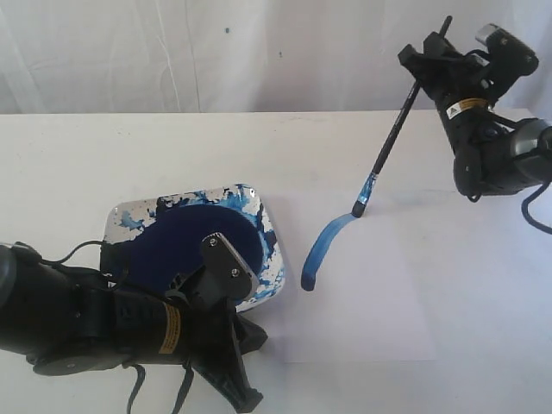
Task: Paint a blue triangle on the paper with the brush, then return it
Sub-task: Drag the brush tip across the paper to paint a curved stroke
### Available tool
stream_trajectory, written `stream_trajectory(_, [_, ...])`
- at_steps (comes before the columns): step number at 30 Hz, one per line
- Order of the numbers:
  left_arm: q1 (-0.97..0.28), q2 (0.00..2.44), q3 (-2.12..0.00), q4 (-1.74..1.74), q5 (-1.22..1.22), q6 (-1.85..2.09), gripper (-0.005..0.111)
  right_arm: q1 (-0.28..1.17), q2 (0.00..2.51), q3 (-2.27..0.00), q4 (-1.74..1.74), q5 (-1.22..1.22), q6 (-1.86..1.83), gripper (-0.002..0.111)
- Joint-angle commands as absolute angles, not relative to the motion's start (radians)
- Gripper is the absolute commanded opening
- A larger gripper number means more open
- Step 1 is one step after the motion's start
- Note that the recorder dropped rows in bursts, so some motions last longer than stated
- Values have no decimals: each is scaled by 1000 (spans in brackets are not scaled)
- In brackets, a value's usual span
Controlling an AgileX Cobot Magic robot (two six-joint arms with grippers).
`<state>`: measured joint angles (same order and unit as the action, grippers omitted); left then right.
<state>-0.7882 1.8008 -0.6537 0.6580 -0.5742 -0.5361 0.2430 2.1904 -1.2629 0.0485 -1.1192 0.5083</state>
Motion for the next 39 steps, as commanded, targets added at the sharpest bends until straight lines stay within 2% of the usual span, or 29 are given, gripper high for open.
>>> stream_trajectory(1, [-790, 1804, -653, 659, -547, -543, 0, 208, 2191, -1268, 49, -1140, 663, 0])
stream_trajectory(6, [-790, 1804, -653, 659, -547, -543, 0, 193, 2174, -1264, -21, -1145, 741, 0])
stream_trajectory(20, [-790, 1804, -653, 659, -545, -543, 0, 138, 2025, -1264, -813, -1102, 1096, 0])
stream_trajectory(26, [-790, 1804, -653, 659, -545, -543, 0, 138, 2014, -1264, -969, -1123, 1146, 0])
stream_trajectory(33, [-790, 1804, -653, 659, -545, -543, 0, 163, 2054, -1213, -922, -1221, 1156, 0])
stream_trajectory(39, [-790, 1804, -653, 659, -545, -543, 0, 233, 2150, -1174, -627, -1221, 1087, 0])
